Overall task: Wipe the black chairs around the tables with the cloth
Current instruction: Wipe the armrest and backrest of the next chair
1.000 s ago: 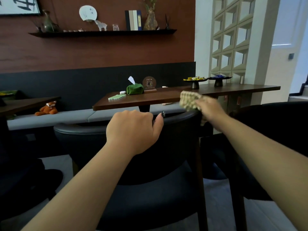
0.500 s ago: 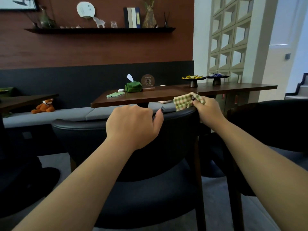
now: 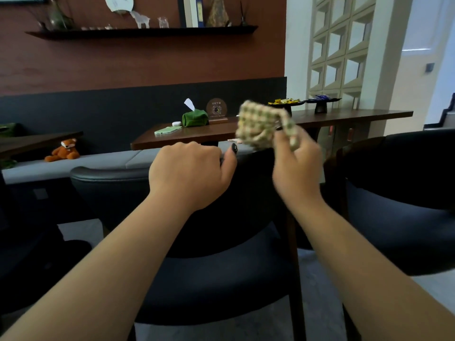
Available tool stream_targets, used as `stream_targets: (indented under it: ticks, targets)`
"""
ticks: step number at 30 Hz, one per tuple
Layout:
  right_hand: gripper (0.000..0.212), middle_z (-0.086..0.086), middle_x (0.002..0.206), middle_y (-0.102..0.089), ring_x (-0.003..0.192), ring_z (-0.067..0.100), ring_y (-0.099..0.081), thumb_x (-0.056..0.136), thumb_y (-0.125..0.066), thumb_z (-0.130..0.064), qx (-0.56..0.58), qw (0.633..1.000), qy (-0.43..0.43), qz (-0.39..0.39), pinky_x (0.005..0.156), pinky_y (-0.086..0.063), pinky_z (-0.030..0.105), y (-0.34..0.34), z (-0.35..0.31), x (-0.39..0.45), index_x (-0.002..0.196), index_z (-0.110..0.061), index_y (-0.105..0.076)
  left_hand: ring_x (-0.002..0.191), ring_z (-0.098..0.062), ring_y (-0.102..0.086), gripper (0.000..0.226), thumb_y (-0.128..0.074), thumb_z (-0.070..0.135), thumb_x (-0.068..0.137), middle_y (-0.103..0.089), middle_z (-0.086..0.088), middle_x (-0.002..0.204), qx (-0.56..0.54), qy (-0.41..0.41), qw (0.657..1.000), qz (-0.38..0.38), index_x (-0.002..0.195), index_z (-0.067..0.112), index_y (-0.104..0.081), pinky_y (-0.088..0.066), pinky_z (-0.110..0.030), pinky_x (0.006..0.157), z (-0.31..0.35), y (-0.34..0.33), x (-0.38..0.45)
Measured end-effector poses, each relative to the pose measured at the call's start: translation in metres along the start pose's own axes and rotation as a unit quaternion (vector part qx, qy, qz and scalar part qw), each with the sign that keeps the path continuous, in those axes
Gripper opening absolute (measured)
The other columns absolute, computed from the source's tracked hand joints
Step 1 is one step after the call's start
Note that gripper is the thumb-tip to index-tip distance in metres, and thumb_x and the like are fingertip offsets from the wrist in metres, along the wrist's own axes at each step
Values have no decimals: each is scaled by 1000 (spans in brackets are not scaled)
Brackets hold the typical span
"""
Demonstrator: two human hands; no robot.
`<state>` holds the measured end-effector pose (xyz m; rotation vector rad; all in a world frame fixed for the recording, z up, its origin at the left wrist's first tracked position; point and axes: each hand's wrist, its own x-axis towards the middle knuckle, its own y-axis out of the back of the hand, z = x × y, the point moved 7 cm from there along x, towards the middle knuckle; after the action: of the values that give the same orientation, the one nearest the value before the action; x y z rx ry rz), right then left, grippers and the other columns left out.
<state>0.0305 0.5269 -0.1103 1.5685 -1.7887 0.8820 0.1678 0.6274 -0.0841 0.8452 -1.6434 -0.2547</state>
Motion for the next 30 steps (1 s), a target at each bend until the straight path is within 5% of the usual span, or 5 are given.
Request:
stream_targets:
  ticks: [4,11,16,26,30]
  targets:
    - [23,-7,94,-57,85,7,-55,95,-47,-17,10,976,-102,192,65,-40,5,47,40,37,112,-10,-60,37,-9,-41,61,-10,54,92,-43,8,44,-17,-13,1000,-17,57,22,-49,-31,-22,41,1,-2,1]
    - [43,2,133,-55,125,12,-47,95,-39,-3,-8,993,-114,5,103,-32,12,-4,94,-6,136,-10,-51,56,-11,-56,54,-14,51,96,-56,4,61,-76,-74,976,-190,71,24,-53,-48,-28,56,11,-22,26]
    - [36,9,116,-62,112,23,-55,94,-42,-6,-15,990,-128,50,78,-27,-9,-1,116,-11,127,-4,-57,83,-14,-58,51,-40,71,88,-56,4,90,-143,-18,911,-387,101,24,-55,-46,-30,70,41,-67,56]
    - [32,8,93,-67,89,26,-63,91,-40,-9,58,940,-336,23,80,-51,39,2,190,-68,105,-17,-68,87,-12,-59,52,-54,66,85,-60,4,95,-143,-12,898,-415,116,24,-57,-46,-27,68,40,-76,59]
    - [44,-1,99,-65,91,13,-62,80,-42,-20,103,962,-240,78,83,-53,32,5,128,-13,119,-18,-61,84,-13,-58,49,-54,66,83,-59,4,93,-135,-4,905,-403,110,25,-56,-45,-29,67,39,-73,58]
